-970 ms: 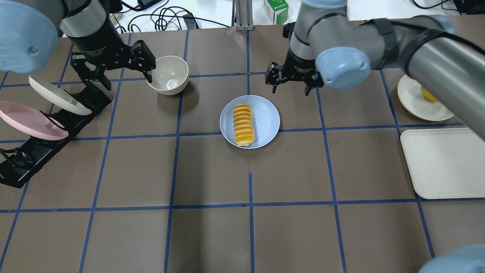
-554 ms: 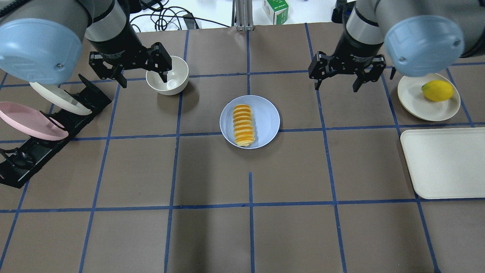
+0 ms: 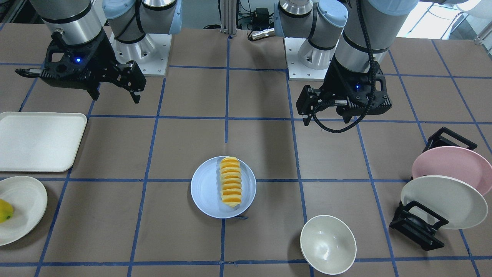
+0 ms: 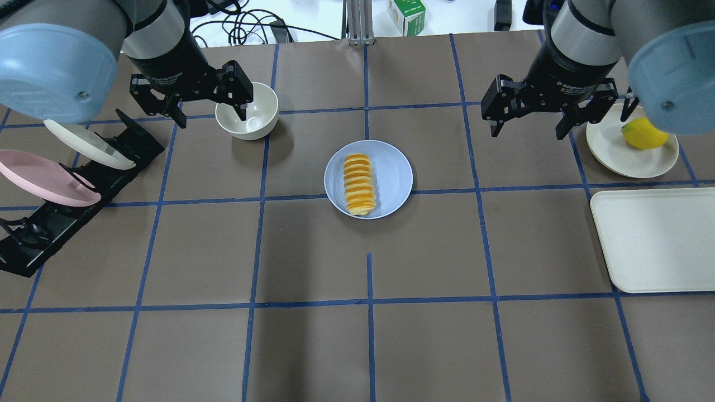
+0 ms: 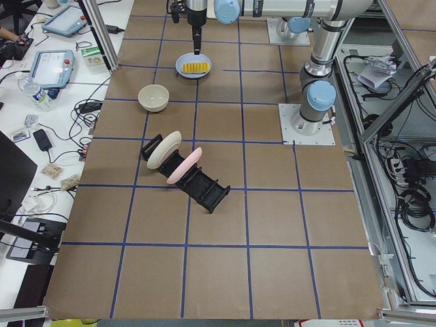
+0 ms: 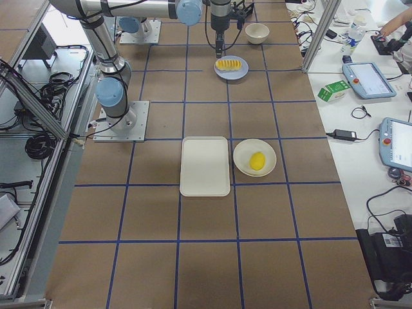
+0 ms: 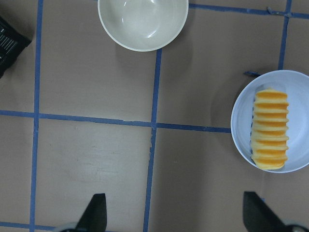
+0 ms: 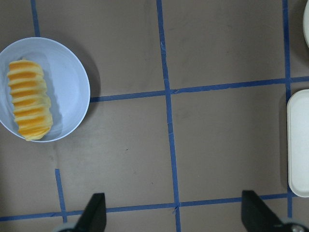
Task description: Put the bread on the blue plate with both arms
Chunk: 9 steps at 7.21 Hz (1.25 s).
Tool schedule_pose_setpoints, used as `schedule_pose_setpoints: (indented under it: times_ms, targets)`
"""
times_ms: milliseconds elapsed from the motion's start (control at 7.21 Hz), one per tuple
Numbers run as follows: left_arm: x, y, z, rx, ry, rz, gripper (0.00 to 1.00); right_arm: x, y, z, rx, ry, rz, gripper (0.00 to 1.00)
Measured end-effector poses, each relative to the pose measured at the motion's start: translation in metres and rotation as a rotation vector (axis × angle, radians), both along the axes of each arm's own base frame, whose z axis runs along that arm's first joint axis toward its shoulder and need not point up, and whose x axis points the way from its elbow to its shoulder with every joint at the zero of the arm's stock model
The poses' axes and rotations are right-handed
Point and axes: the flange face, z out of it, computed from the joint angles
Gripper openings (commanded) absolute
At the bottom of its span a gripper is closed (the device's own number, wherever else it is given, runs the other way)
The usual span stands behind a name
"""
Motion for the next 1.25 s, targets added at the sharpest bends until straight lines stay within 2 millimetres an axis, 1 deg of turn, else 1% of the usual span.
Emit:
schedule_pose_setpoints:
  times_ms: [693,970,1248]
  targets:
    - [0.002,0.001,0.001,-0.003,-0.004,0.002,1.00,-0.006,0.003,-0.001,0.023,0.006,-0.002,1.00]
    - [0.002,0.001,0.001,-0.004,-0.001,0.001,1.00,-0.003,0.016,0.005,0.052,-0.001,-0.004,1.00]
    - [0.001,0.004,0.004,-0.007,0.000,0.000,1.00,-0.001,0.022,0.015,0.048,-0.002,-0.007,1.00]
